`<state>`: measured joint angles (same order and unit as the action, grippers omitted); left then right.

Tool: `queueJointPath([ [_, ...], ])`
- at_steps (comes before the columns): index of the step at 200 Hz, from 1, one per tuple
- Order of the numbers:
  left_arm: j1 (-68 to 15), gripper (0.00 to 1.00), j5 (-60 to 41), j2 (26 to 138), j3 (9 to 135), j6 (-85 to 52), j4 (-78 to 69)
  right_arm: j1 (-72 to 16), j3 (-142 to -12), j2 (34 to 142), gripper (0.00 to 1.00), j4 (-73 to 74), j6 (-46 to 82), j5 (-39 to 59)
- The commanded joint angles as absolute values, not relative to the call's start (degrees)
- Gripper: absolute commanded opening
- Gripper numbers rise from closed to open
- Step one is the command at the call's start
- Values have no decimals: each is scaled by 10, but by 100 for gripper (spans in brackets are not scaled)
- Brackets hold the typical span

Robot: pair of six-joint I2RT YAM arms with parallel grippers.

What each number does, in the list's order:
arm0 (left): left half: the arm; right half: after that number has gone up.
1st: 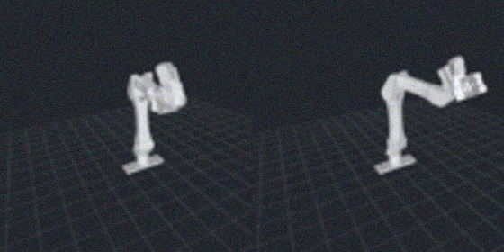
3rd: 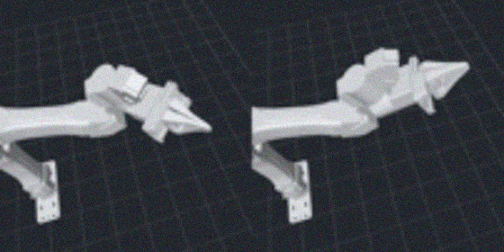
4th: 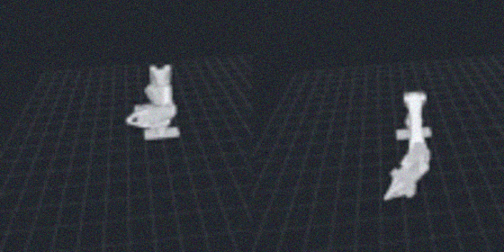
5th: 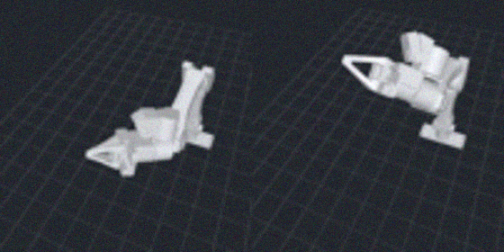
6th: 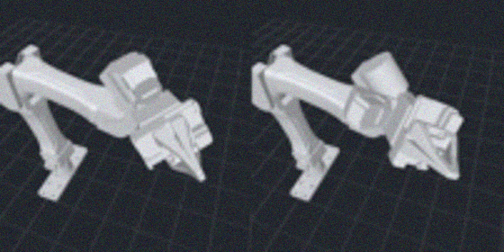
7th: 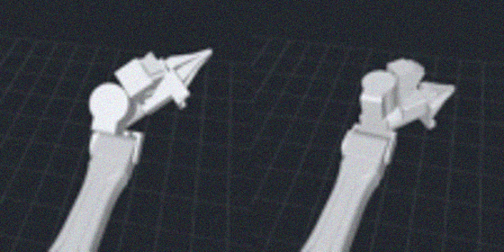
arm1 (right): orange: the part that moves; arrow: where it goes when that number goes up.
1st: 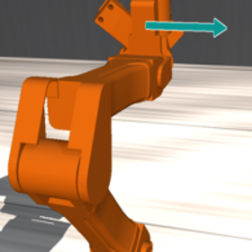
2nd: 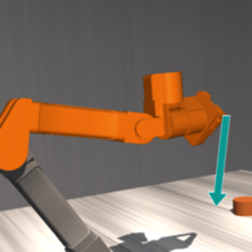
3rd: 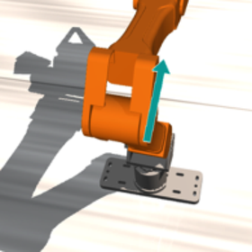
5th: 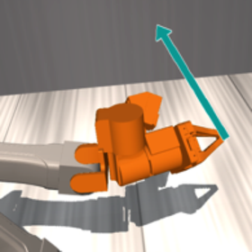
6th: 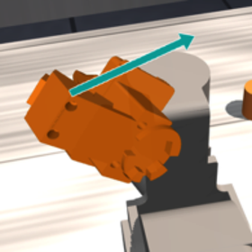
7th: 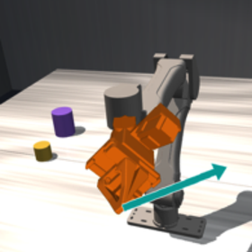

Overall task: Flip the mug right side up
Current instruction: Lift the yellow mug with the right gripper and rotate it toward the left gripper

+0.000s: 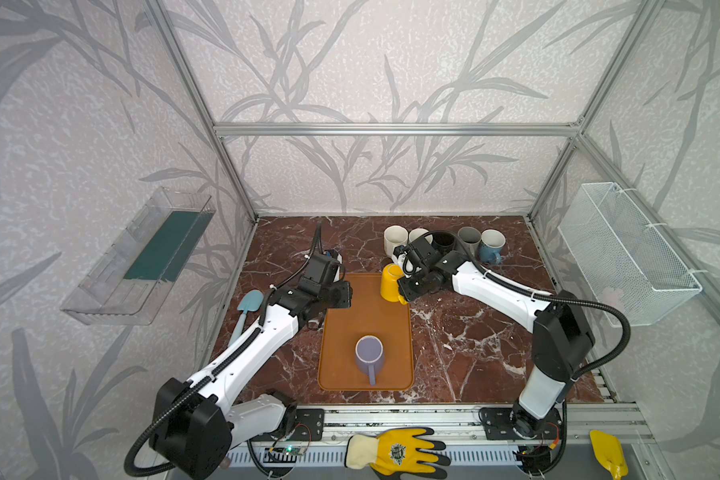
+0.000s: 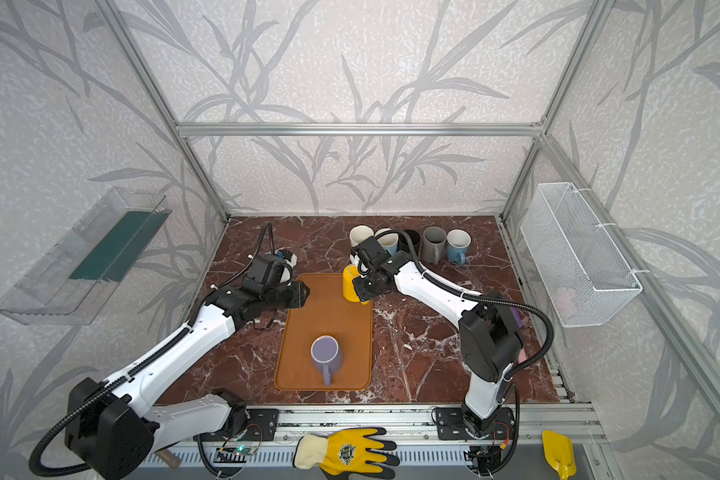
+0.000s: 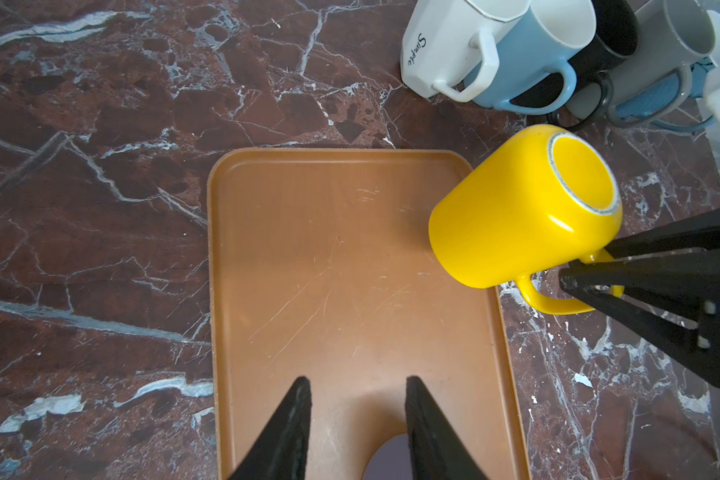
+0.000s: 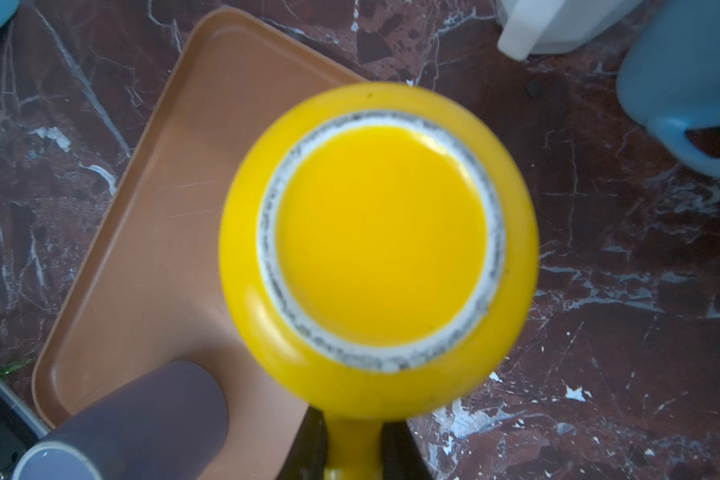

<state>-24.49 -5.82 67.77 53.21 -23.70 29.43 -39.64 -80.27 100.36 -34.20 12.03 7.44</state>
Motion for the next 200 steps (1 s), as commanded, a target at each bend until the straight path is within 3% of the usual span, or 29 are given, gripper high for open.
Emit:
queueJointPath([
  [1, -236, 40, -90, 663, 538, -243, 275, -394, -795, 955, 0, -279, 107, 103],
  [131, -203, 40, -216, 602, 493, -258, 191, -387, -739, 899, 0, -133, 170, 242],
  [200, -190, 40, -269, 570, 472, -278, 160, -368, -683, 878, 0, 44, 275, 321],
])
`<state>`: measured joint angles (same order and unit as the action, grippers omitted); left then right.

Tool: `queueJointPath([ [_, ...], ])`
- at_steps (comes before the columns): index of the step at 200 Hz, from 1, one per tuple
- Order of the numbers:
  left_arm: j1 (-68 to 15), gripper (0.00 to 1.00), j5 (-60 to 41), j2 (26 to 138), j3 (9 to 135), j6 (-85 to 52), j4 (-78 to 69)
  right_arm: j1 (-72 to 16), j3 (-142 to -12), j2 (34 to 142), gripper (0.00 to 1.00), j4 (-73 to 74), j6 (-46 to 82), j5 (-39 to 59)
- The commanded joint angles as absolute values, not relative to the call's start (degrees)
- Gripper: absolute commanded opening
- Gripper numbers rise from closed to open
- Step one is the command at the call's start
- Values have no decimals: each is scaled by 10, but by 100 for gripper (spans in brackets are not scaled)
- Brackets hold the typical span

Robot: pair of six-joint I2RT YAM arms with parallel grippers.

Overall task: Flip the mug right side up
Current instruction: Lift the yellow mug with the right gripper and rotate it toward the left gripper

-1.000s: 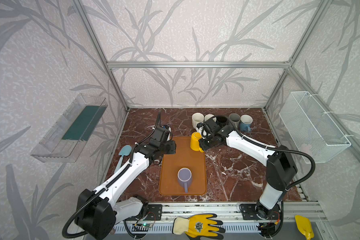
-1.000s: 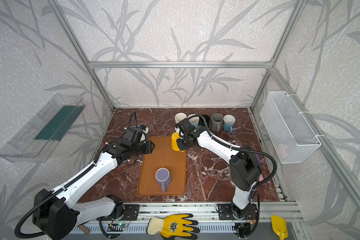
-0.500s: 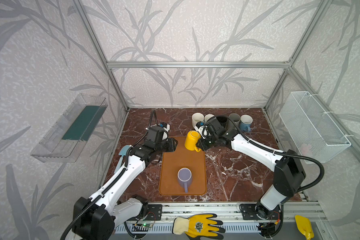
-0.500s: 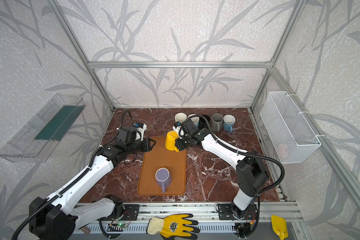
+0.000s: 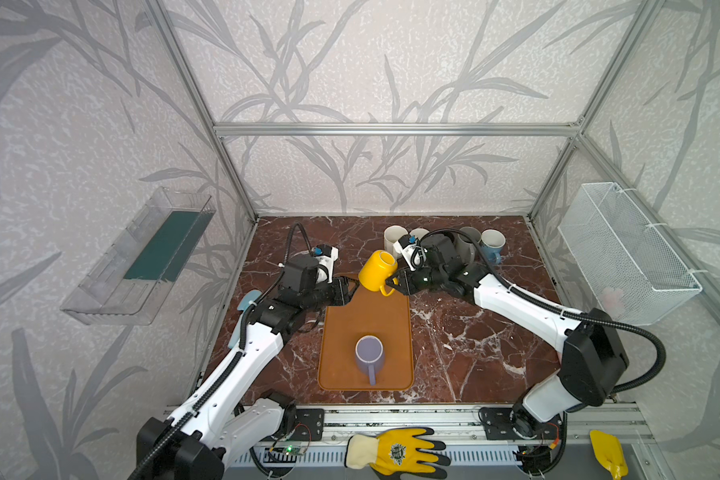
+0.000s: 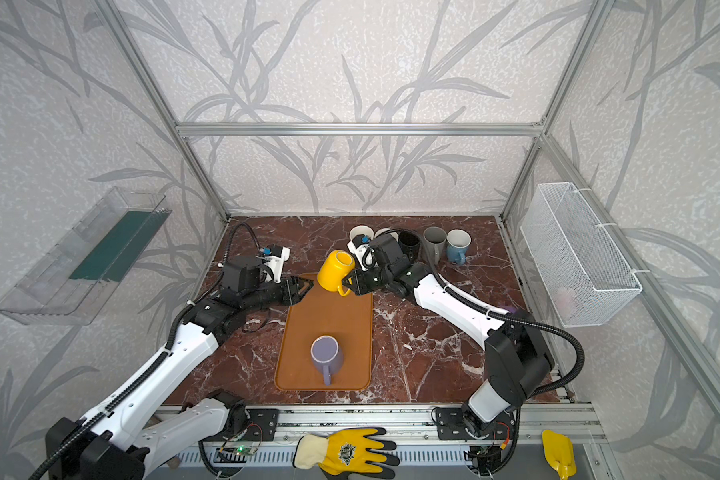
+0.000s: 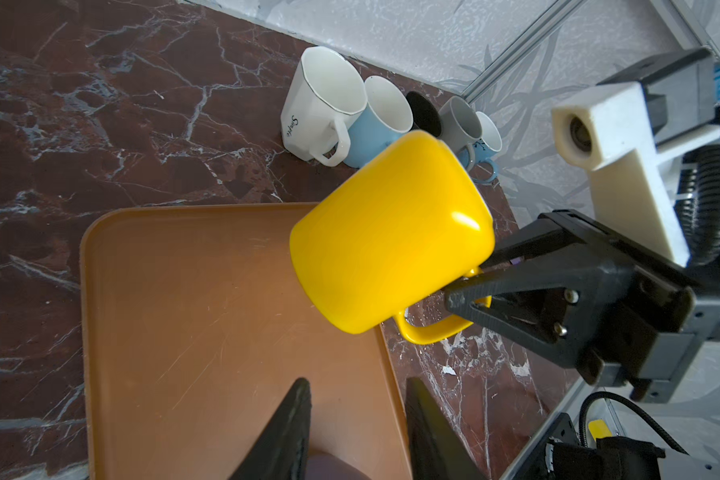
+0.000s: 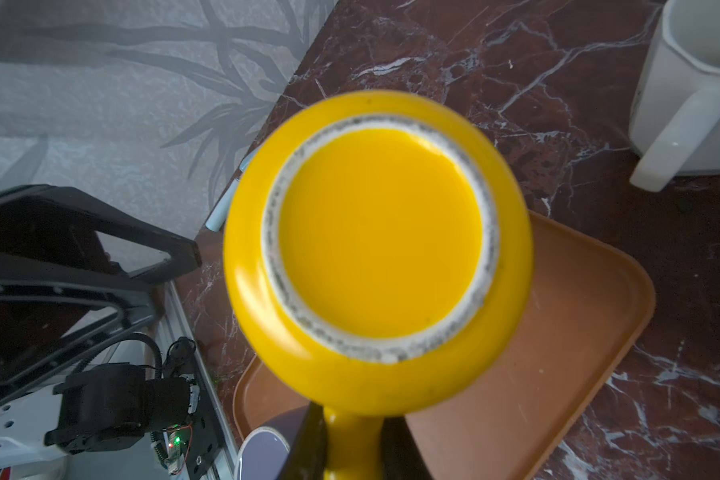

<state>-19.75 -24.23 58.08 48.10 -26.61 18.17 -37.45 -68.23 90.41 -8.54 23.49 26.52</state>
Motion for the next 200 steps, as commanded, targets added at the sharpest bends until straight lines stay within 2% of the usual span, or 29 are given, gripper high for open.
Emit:
queueJointPath([
  [1, -189, 40, -270, 569, 473, -278, 160, -368, -682, 879, 0, 46, 276, 322],
  [64, -170, 40, -339, 555, 442, -324, 86, -353, -657, 885, 0, 170, 341, 394],
  [127, -149, 40, -430, 554, 396, -418, -76, -353, -642, 882, 0, 254, 398, 415],
  [200, -137, 40, -474, 571, 364, -500, -223, -353, -635, 884, 0, 343, 455, 439],
])
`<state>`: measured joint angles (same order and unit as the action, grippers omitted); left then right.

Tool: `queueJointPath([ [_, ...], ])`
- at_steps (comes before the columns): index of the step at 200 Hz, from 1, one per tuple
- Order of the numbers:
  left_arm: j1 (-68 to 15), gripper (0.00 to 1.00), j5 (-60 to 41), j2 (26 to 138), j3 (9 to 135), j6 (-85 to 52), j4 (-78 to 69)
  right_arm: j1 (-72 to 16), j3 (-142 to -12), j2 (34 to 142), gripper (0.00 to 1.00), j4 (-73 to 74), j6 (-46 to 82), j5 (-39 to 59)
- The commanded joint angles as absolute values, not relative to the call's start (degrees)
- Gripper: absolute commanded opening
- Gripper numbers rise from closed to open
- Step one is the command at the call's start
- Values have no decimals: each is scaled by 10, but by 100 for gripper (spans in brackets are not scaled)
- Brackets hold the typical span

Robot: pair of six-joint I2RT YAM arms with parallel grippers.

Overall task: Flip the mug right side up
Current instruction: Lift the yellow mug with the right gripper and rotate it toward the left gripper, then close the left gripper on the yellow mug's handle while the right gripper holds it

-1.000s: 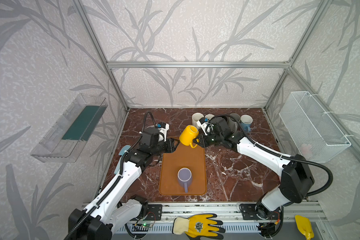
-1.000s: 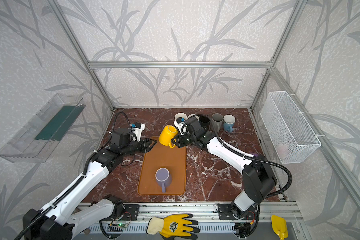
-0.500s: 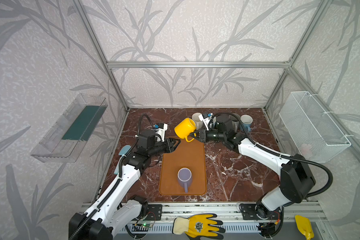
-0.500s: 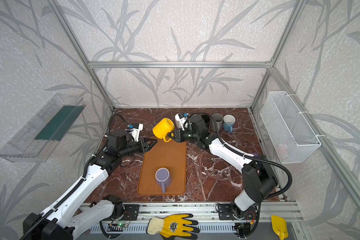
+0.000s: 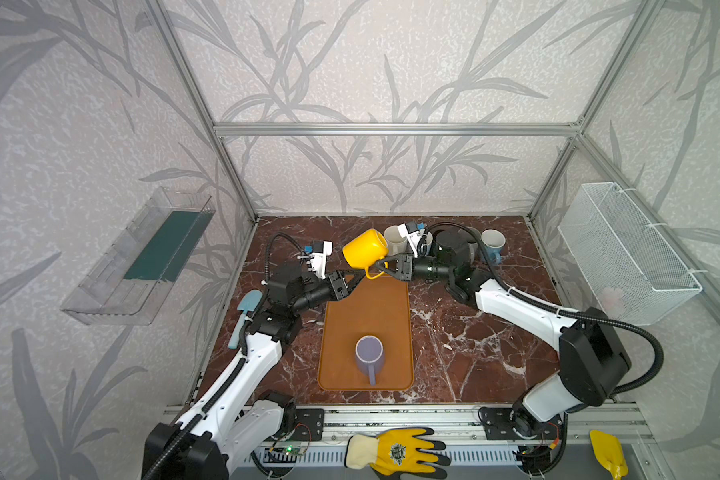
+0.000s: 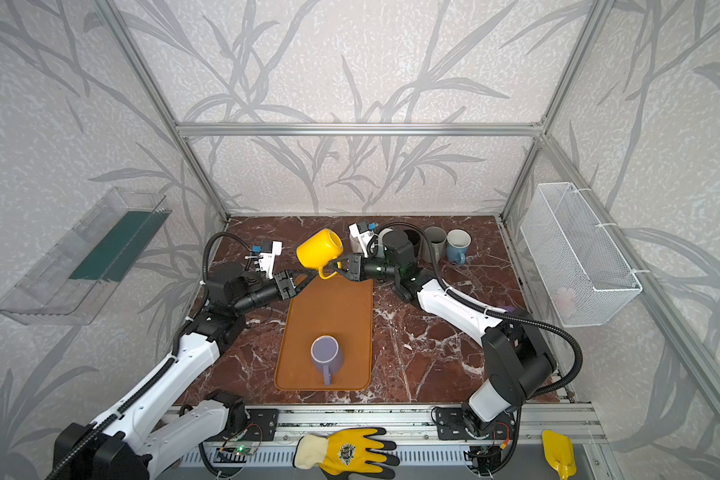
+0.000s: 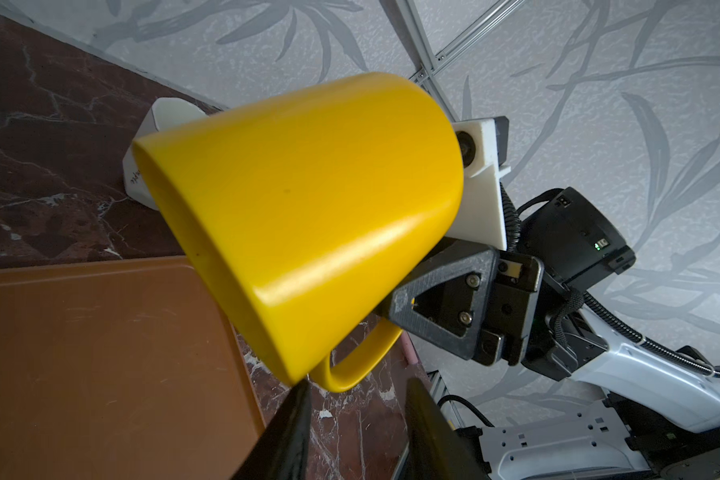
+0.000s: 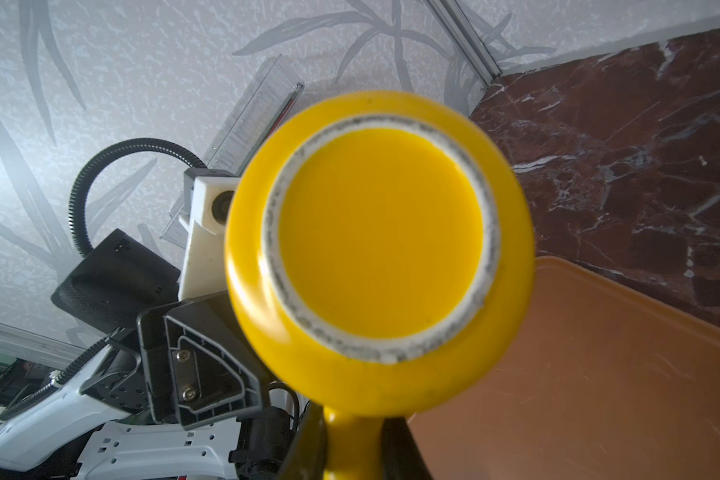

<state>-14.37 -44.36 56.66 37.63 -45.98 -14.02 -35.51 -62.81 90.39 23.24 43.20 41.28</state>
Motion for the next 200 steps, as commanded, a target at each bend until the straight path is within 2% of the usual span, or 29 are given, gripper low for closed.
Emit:
queueJointPath([
  [1, -137, 40, -474, 571, 363, -501, -225, -353, -635, 884, 0, 344, 456, 439],
  [70, -120, 40, -509, 603, 344, -591, -381, -352, -623, 895, 0, 452, 523, 455],
  [142, -118, 40, -526, 622, 339, -634, -465, -363, -622, 922, 0, 529, 566, 453],
  [200, -116, 34, -523, 644, 344, -664, -525, -377, -607, 932, 0, 587, 584, 409],
])
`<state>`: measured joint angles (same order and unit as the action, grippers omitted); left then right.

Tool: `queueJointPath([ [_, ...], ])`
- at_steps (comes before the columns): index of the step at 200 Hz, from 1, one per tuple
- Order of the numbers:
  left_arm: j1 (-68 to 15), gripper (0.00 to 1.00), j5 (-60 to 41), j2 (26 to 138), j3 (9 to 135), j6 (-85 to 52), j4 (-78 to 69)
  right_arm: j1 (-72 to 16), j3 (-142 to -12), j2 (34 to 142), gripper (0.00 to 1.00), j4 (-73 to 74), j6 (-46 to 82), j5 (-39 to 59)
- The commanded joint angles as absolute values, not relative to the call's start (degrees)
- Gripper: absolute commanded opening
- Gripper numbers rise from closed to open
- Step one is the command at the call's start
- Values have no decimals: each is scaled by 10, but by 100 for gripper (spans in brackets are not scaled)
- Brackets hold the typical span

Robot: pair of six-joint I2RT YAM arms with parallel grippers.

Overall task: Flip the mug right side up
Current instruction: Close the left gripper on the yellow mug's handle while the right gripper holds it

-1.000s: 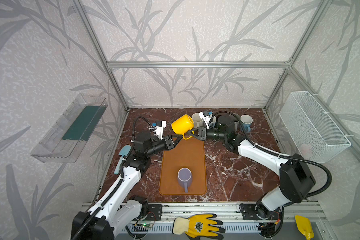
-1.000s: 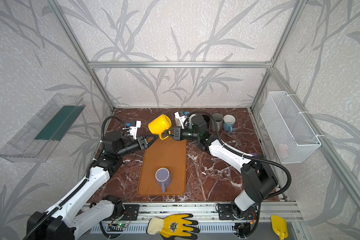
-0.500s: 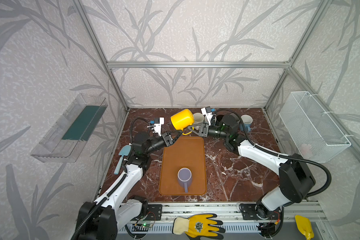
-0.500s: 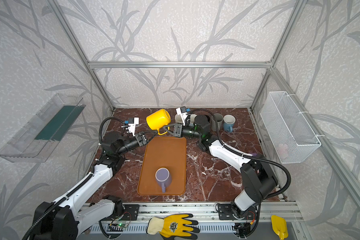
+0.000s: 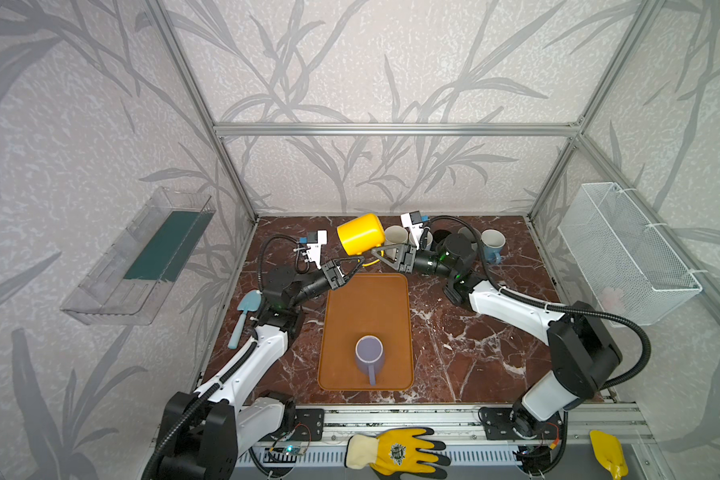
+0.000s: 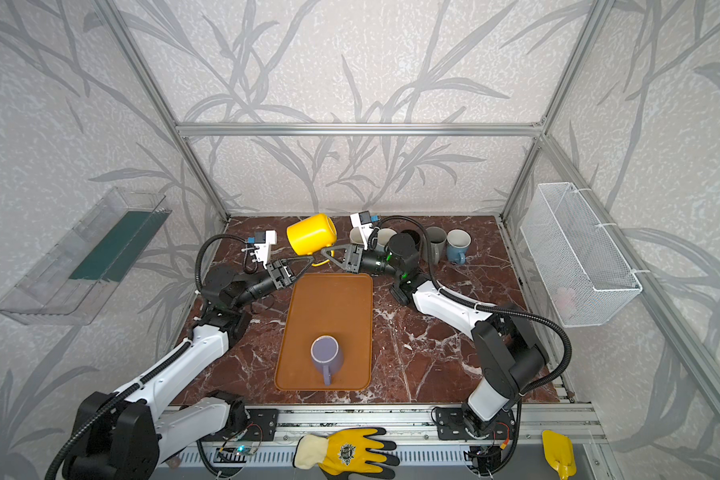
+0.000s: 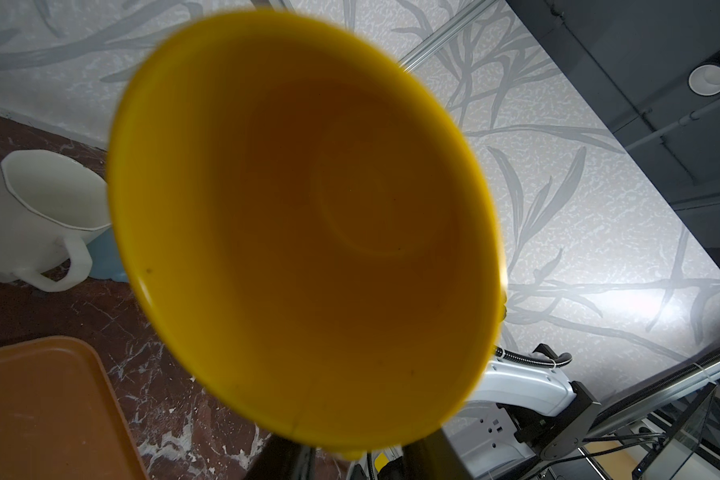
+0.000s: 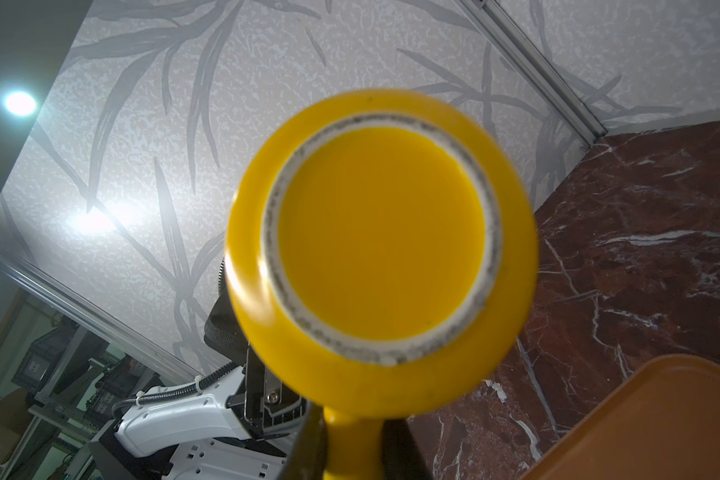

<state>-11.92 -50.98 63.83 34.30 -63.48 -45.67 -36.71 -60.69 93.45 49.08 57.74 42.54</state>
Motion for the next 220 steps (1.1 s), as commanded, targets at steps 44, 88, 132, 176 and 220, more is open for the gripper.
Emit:
queueJointPath([
  [44, -114, 33, -526, 660, 349, -680, -556, -384, -597, 939, 0, 617, 591, 387],
  [88, -111, 29, -526, 665, 350, -688, -569, -387, -590, 948, 0, 644, 602, 383],
  [132, -109, 26, -525, 670, 353, -688, -568, -389, -580, 947, 0, 654, 604, 375],
  [176, -108, 21, -530, 673, 357, -686, -563, -391, -578, 948, 0, 653, 603, 378],
  [220, -108, 14, -532, 669, 355, -683, -563, -395, -578, 953, 0, 651, 603, 379],
])
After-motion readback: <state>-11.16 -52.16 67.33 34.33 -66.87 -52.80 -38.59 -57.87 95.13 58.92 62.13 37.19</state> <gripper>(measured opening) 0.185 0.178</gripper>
